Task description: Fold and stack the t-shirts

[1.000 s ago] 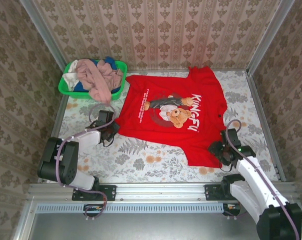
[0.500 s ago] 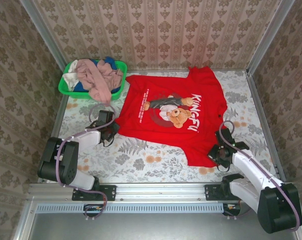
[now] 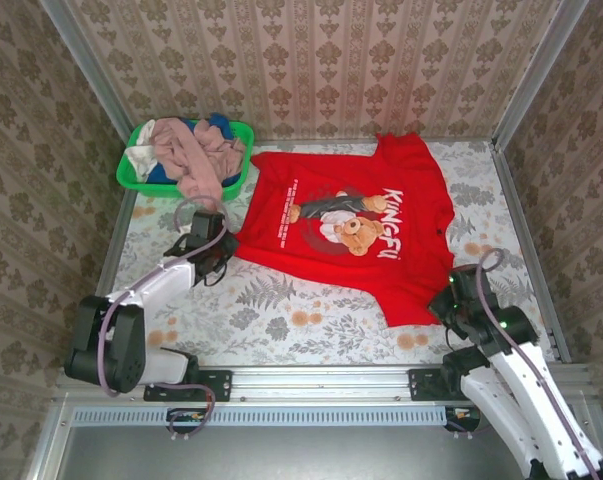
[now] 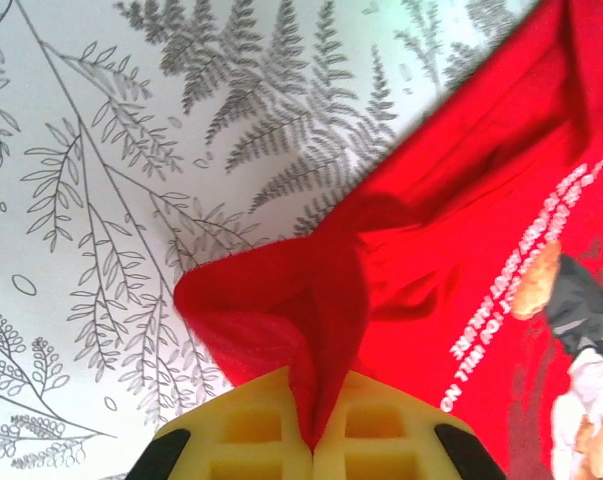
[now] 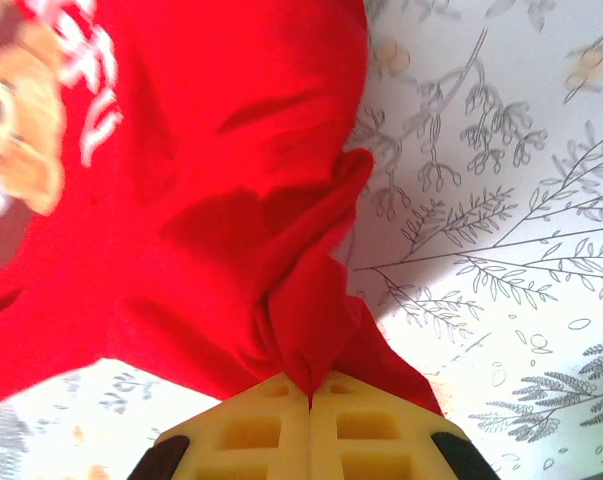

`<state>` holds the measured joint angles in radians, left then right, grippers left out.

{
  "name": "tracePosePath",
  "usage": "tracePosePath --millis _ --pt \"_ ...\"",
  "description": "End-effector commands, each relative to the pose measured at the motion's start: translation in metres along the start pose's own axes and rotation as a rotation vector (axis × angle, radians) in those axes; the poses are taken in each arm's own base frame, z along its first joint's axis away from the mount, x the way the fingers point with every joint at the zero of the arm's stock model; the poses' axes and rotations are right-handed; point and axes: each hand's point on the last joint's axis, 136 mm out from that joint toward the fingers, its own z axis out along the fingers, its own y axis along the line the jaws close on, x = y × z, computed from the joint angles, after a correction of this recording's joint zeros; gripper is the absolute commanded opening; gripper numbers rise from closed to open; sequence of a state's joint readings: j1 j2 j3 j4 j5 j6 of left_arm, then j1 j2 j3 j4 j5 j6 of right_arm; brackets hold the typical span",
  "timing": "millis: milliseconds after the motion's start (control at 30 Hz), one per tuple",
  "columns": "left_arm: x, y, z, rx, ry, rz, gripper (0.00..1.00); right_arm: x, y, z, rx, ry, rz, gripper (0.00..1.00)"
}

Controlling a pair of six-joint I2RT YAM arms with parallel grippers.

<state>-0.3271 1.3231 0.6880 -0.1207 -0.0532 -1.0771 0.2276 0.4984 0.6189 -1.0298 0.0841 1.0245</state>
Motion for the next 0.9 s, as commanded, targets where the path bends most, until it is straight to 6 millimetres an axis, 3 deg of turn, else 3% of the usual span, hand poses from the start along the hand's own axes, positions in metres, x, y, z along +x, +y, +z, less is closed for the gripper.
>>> tracePosePath --millis 0,267,533,867 --pt "-0.011 -0.018 -0.017 0.018 -0.024 0.034 0.00 -0.017 -0.004 -0.030 0.016 -0.085 0.091 0.00" --pt "-0.028 -0.065 -0.013 0.067 0.010 0.101 0.00 -0.067 0.046 -0.052 -0.066 -0.243 0.035 0.00" --pt "-0.042 -0.120 0.017 0.125 0.065 0.183 0.00 -0.106 0.079 -0.023 -0.042 -0.278 -0.043 0.00" --pt "-0.051 -0.157 0.047 0.146 0.103 0.241 0.00 -0.149 0.095 0.017 0.039 -0.244 -0.116 0.00"
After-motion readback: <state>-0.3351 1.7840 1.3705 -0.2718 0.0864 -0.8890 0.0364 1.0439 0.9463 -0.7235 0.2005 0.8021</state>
